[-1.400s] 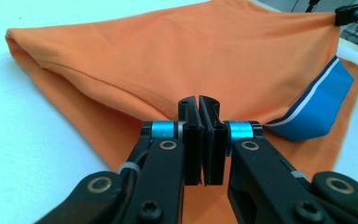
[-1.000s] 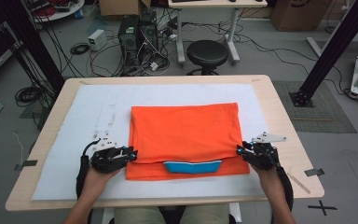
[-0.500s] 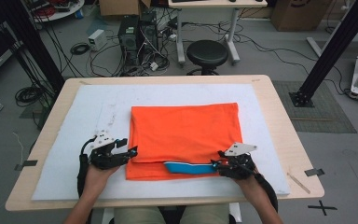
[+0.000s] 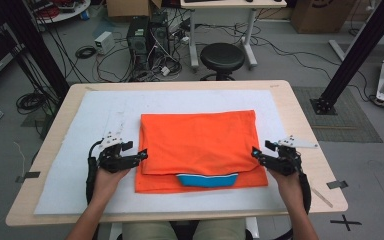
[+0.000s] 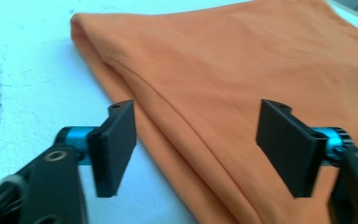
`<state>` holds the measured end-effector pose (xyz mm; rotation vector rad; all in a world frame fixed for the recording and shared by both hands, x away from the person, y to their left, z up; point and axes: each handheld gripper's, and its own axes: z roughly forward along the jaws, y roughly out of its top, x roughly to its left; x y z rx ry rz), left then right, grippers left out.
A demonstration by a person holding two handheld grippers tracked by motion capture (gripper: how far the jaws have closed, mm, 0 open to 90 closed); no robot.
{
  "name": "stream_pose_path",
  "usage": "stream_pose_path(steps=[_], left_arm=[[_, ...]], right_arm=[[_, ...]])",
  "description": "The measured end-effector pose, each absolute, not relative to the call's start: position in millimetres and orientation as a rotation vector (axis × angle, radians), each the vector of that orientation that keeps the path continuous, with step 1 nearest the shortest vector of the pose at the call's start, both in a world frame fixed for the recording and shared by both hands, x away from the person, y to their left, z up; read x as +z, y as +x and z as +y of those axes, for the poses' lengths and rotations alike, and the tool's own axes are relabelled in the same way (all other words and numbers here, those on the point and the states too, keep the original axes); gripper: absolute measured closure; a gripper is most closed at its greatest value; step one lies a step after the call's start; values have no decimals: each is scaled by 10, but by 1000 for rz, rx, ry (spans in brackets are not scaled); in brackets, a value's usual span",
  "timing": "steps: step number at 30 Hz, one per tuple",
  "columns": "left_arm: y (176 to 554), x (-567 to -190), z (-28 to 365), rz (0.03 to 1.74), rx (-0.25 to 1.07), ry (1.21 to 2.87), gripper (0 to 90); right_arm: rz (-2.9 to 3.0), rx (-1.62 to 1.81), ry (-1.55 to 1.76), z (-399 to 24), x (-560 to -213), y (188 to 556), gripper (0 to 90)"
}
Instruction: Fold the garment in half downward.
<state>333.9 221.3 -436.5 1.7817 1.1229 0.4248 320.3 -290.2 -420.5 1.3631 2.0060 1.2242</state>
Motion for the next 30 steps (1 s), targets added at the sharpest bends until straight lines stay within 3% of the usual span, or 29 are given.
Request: stream_pose_path(steps=[12,18,19,21,22,23,25,26,30], left_arm=[[3744,-4491,2108,1333,424,1861,261],[3763,-4524,2064,1321,426,1908,271],[3757,-4521,2059,1316,436,1915,300],[3745,-4510,2056,1300,423,1925,458],[3736,-4507,2045,1287,415,1926,458],[3729,-4503,2034,1278,401,1930,524],[3723,-4500,2018,1273,376,1922,650],[3723,-4499,2018,1271,365,1918,776],[3750,-4511,2039,1280,362,1896,837]], right_arm=[[2048,983,1533,-2920,-4416,3841,369],[2088,995,1572,-2896,-4495,3946,509],[2098,996,1571,-2891,-4502,3950,524],[2119,1002,1569,-2874,-4500,3940,609],[2119,1002,1569,-2874,-4500,3940,609],[2120,1004,1566,-2869,-4499,3936,635],[2133,1016,1563,-2851,-4496,3922,745],[2148,1001,1530,-2825,-4481,3903,832],[2144,977,1499,-2819,-4458,3871,879]])
